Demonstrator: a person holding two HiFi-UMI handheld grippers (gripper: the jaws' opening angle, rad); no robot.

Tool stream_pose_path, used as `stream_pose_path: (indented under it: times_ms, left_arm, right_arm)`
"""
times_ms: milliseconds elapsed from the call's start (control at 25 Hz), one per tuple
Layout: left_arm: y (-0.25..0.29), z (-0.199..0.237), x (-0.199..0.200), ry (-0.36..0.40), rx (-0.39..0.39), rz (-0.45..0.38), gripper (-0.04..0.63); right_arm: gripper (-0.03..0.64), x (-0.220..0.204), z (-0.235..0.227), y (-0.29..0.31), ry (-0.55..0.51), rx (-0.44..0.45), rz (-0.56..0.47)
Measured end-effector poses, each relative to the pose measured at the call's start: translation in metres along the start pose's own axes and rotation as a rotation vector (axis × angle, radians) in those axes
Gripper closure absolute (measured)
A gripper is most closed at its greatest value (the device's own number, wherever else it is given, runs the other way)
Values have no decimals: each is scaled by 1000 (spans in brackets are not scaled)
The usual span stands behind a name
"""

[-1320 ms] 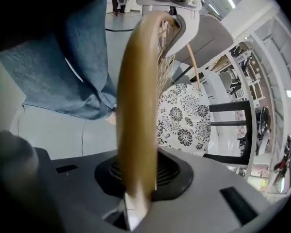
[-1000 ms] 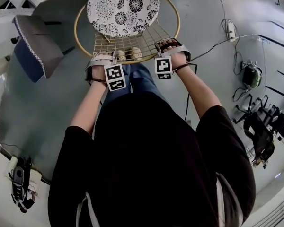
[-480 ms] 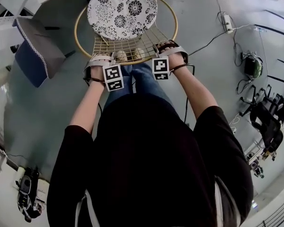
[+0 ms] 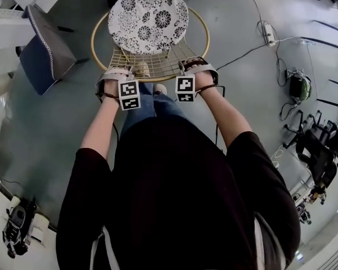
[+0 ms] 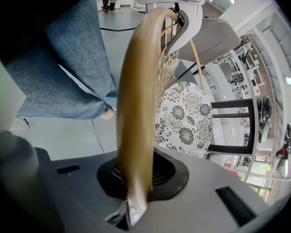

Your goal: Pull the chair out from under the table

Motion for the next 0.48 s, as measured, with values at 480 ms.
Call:
stream_pose_path:
  times_ms: [480]
  left_arm:
    - [-6,-74,15,-9,-45,-7,560]
  right_arm:
    - [584,22,69,-18,3,10,-3]
Point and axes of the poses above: the fingertips, and each gripper's own axes: y forward along the fingers, z to its left, x out of its top, the point moved 2 cm from there along -y, backward along the fingers
